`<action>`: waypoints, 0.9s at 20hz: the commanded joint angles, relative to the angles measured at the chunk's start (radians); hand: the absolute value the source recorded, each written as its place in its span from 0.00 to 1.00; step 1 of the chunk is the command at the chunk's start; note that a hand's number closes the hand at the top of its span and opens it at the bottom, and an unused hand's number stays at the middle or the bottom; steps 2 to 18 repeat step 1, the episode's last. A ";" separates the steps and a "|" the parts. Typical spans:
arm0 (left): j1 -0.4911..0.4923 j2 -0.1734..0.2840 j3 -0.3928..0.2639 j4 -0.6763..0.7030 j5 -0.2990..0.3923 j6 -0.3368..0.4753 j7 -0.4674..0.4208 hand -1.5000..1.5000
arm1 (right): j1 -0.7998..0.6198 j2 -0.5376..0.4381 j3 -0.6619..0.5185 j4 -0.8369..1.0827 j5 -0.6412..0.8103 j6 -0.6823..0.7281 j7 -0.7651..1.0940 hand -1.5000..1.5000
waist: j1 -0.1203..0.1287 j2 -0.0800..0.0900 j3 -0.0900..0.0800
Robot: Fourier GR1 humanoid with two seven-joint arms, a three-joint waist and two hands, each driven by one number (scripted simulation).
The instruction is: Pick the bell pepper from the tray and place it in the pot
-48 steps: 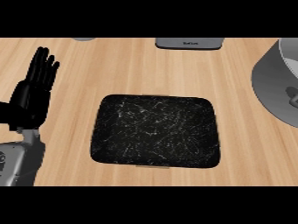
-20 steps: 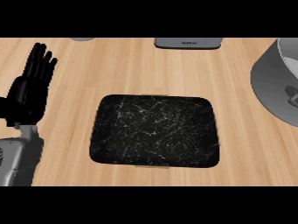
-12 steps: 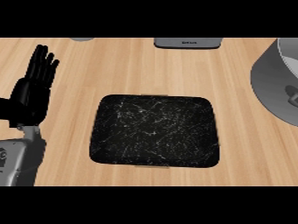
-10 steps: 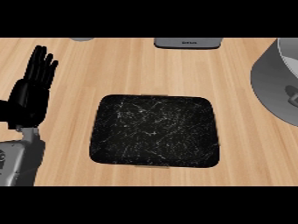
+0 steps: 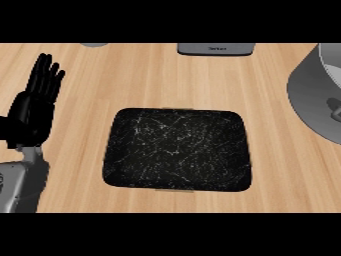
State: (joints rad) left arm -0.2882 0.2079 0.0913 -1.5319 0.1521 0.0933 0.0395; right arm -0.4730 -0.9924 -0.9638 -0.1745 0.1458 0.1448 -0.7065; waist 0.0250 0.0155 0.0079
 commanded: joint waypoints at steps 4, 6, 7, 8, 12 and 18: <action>0.002 -0.010 -0.003 0.008 -0.009 0.009 -0.010 0.50 | 0.077 -0.013 -0.020 0.007 -0.022 0.050 -0.059 0.00 | -0.007 0.000 0.002; 0.002 -0.010 -0.003 0.008 -0.009 0.009 -0.010 0.50 | 0.077 -0.013 -0.020 0.007 -0.022 0.050 -0.059 0.00 | -0.007 0.000 0.002; 0.002 -0.010 -0.003 0.008 -0.009 0.009 -0.010 0.50 | 0.077 -0.013 -0.020 0.007 -0.022 0.050 -0.059 0.00 | -0.007 0.000 0.002; 0.002 -0.010 -0.003 0.008 -0.009 0.009 -0.010 0.50 | 0.077 -0.013 -0.020 0.007 -0.022 0.050 -0.059 0.00 | -0.007 0.000 0.002; 0.002 -0.010 -0.003 0.008 -0.009 0.009 -0.010 0.50 | 0.077 -0.013 -0.020 0.007 -0.022 0.050 -0.059 0.00 | -0.007 0.000 0.002; 0.002 -0.010 -0.003 0.008 -0.009 0.009 -0.010 0.50 | 0.077 -0.013 -0.020 0.007 -0.022 0.050 -0.059 0.00 | -0.007 0.000 0.002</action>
